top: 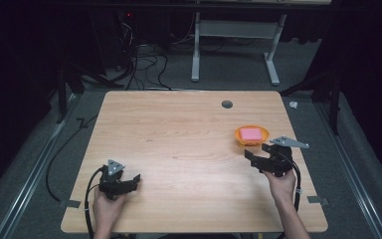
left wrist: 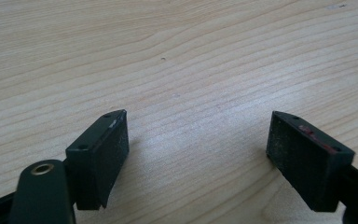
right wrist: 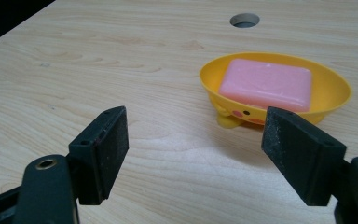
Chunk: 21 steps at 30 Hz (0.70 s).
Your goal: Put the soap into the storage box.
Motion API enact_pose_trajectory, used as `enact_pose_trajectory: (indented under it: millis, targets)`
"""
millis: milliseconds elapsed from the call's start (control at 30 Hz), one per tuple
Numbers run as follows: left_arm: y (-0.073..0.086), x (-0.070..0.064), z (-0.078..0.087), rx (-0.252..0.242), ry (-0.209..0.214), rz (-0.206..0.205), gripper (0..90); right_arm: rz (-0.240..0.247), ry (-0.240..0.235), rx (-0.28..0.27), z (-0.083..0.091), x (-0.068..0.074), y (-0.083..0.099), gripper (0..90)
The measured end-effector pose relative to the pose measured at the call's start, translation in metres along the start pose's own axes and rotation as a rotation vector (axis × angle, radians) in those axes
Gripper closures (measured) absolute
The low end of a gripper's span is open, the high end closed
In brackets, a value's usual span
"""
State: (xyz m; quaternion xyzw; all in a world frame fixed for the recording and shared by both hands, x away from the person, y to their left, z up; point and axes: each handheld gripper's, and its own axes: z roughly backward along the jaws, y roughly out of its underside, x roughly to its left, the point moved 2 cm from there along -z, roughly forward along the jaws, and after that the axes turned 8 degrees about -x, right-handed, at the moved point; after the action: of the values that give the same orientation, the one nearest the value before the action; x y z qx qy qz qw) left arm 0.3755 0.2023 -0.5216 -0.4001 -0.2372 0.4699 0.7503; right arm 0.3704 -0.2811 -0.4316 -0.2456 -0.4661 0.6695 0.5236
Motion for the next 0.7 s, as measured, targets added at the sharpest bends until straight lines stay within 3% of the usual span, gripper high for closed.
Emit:
enact_pose_trajectory:
  millis: [333, 700]
  targets:
    - [0.0, 0.0, 0.0, 0.0, 0.0, 0.0, 21.2, -0.003, -0.025, 0.023, -0.007, 0.006, 0.016, 23.8]
    - [0.0, 0.0, 0.0, 0.0, 0.0, 0.0, 21.2, 0.028, -0.031, 0.062, -0.016, 0.012, 0.032, 24.1]
